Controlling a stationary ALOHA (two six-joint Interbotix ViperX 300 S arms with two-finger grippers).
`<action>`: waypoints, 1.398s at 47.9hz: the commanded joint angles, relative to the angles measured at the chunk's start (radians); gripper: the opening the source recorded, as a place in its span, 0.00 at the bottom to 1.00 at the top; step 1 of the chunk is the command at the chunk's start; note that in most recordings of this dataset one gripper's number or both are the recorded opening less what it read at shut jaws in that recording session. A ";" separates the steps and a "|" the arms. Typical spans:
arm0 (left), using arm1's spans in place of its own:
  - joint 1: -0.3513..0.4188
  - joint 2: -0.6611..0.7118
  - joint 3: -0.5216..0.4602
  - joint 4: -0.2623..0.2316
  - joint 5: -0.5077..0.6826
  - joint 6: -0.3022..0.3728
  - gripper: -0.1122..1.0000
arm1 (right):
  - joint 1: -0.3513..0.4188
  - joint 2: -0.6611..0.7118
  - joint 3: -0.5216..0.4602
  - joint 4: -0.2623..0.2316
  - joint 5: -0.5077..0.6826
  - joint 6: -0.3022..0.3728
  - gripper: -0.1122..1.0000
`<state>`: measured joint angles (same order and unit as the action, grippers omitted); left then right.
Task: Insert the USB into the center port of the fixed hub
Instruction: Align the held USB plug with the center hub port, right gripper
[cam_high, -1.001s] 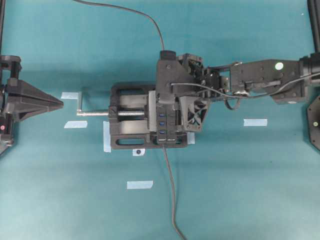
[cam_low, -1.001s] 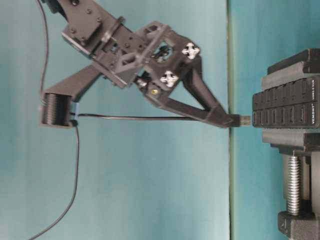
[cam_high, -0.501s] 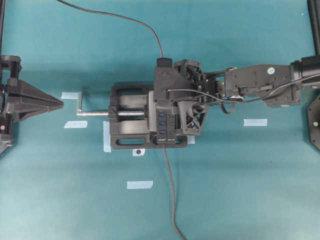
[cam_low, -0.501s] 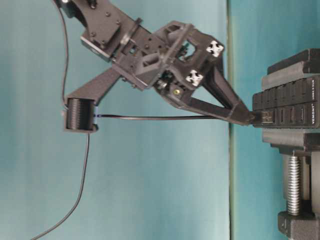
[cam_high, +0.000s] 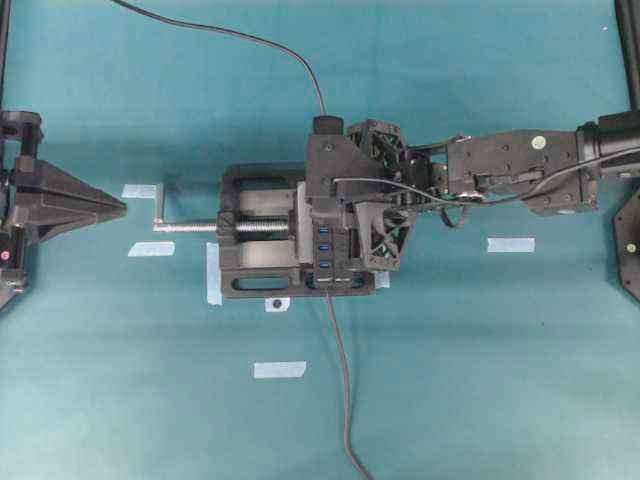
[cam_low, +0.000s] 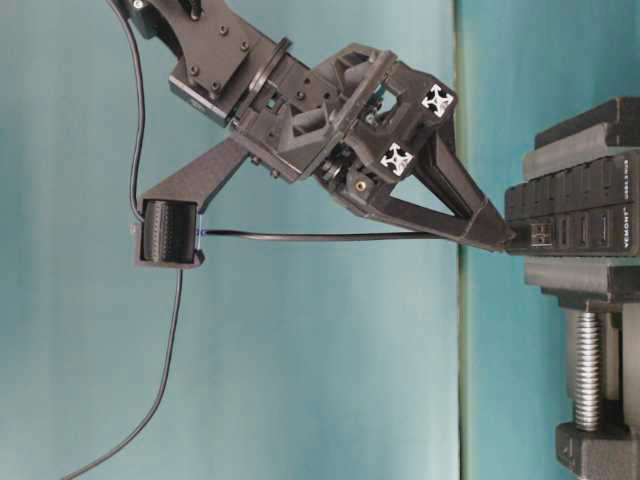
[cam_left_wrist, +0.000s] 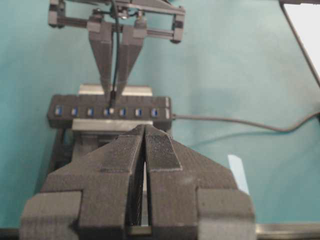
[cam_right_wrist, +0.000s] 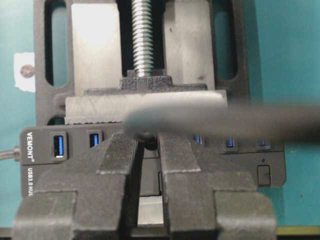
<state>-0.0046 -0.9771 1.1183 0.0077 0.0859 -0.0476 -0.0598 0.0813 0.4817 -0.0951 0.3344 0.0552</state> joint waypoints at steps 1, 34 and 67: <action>0.000 0.006 -0.018 0.002 -0.005 -0.003 0.10 | -0.003 -0.014 -0.008 0.000 -0.008 0.011 0.18; 0.000 -0.005 -0.015 0.002 -0.005 -0.003 0.10 | -0.015 -0.011 0.000 0.000 -0.018 0.012 0.18; 0.000 -0.005 -0.014 0.000 -0.005 -0.003 0.10 | -0.017 -0.003 0.018 0.000 -0.040 0.031 0.18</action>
<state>-0.0046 -0.9863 1.1183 0.0061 0.0859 -0.0476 -0.0767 0.0920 0.5047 -0.0966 0.2976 0.0767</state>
